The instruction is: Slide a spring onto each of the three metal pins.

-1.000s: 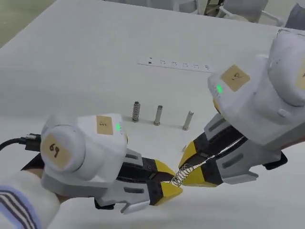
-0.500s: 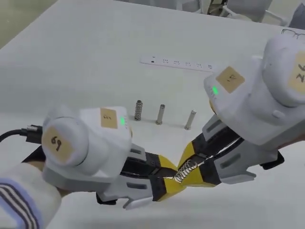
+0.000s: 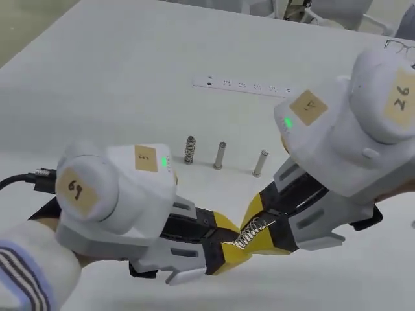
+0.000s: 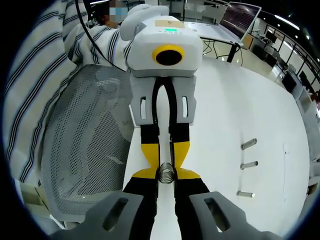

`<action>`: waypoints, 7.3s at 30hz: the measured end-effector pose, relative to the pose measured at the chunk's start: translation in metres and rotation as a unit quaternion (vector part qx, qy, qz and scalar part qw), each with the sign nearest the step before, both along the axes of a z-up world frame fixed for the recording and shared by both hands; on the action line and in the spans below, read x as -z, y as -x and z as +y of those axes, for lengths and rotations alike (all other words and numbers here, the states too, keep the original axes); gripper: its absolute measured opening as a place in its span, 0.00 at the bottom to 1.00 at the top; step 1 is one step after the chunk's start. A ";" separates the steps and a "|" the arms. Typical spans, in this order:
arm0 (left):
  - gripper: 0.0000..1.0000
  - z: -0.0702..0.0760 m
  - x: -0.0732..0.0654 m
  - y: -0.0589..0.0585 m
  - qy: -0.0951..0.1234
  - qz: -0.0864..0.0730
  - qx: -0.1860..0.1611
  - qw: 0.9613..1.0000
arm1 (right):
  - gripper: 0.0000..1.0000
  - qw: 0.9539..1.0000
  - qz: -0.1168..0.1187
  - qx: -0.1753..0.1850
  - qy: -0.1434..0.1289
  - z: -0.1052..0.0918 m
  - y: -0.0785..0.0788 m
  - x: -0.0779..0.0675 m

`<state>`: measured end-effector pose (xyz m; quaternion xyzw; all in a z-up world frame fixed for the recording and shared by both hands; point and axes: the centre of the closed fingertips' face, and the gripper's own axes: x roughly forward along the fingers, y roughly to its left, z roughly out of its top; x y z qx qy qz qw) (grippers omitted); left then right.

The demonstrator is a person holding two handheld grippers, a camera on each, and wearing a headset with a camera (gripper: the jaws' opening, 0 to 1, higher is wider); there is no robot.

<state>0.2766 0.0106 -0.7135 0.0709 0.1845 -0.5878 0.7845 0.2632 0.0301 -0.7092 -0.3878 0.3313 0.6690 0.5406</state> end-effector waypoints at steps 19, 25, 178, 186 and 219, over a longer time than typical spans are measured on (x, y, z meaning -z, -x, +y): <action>0.21 0.061 0.014 -0.016 -0.025 0.029 -0.085 0.996 | 0.08 1.000 -0.001 0.012 0.005 -0.006 0.000 0.005; 0.28 0.071 0.020 -0.019 -0.033 0.038 -0.108 0.993 | 0.08 1.000 0.001 0.012 0.008 -0.007 0.000 0.006; 0.95 0.104 0.044 -0.030 -0.054 0.086 -0.200 0.975 | 0.09 0.985 -0.055 0.026 0.164 0.025 -0.200 0.091; 0.95 0.107 0.043 -0.029 -0.058 0.085 -0.203 0.974 | 0.09 0.984 -0.054 0.029 0.169 0.024 -0.201 0.097; 0.96 0.126 0.052 -0.030 -0.077 0.097 -0.234 0.964 | 0.30 0.989 -0.080 0.069 0.105 0.025 -0.205 0.066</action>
